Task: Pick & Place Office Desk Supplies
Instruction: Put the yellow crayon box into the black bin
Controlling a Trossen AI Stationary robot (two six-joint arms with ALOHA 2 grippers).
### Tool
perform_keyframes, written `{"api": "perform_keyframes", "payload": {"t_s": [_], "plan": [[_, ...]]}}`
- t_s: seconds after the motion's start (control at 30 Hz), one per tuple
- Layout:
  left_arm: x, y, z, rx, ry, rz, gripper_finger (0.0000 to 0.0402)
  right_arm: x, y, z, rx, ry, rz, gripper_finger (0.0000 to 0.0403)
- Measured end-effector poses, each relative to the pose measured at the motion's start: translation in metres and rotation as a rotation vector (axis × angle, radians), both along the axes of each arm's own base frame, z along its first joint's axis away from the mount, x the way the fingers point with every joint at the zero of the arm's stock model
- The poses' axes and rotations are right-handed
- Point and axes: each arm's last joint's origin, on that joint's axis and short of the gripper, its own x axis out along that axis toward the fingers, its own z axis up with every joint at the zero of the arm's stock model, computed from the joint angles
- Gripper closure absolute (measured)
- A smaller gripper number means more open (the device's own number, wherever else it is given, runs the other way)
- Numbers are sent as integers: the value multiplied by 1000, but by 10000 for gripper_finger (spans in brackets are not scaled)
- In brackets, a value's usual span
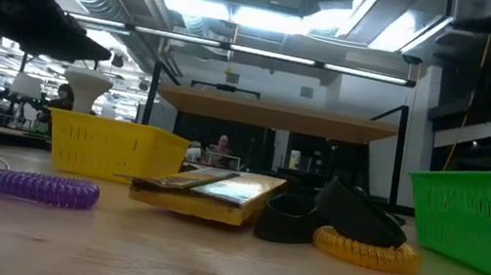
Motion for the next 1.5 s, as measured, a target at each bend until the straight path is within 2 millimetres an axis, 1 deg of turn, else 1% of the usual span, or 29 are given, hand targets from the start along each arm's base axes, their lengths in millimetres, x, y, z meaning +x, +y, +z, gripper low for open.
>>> {"api": "perform_keyframes", "payload": {"t_s": [0.1,0.23,0.3,0.37,0.5,0.63,0.73,0.83,0.9,0.97,1.03,1.1,1.4,1.5], "plan": [[0,0,0,76,11,-14,396,-2,-1,10,-48,-61,-66,197],[0,0,0,87,11,-16,395,4,-1,18,-55,-19,-126,197],[1,0,4,76,-26,-13,396,10,-1,25,-56,12,-134,197],[1,0,10,-3,-106,0,396,17,0,33,-63,42,-133,197],[1,0,30,-167,-335,21,395,34,3,58,-136,98,-126,197],[-5,2,55,-361,-630,23,395,54,6,82,-284,202,-181,197],[-16,4,73,-510,-863,-2,396,66,7,103,-404,277,-261,197],[-29,5,88,-622,-1086,-57,396,77,8,120,-490,321,-307,197],[-38,6,95,-678,-1205,-112,395,84,9,129,-527,344,-324,197],[-45,6,100,-690,-1290,-168,394,89,10,134,-554,370,-329,197],[-49,5,103,-677,-1330,-222,394,93,11,137,-569,394,-330,197],[-50,4,104,-650,-1330,-257,394,95,11,139,-574,401,-328,197],[-49,5,103,-625,-1328,-211,393,95,11,139,-569,403,-320,197],[-48,4,103,-617,-1311,-222,393,95,11,139,-551,389,-308,197]]}}
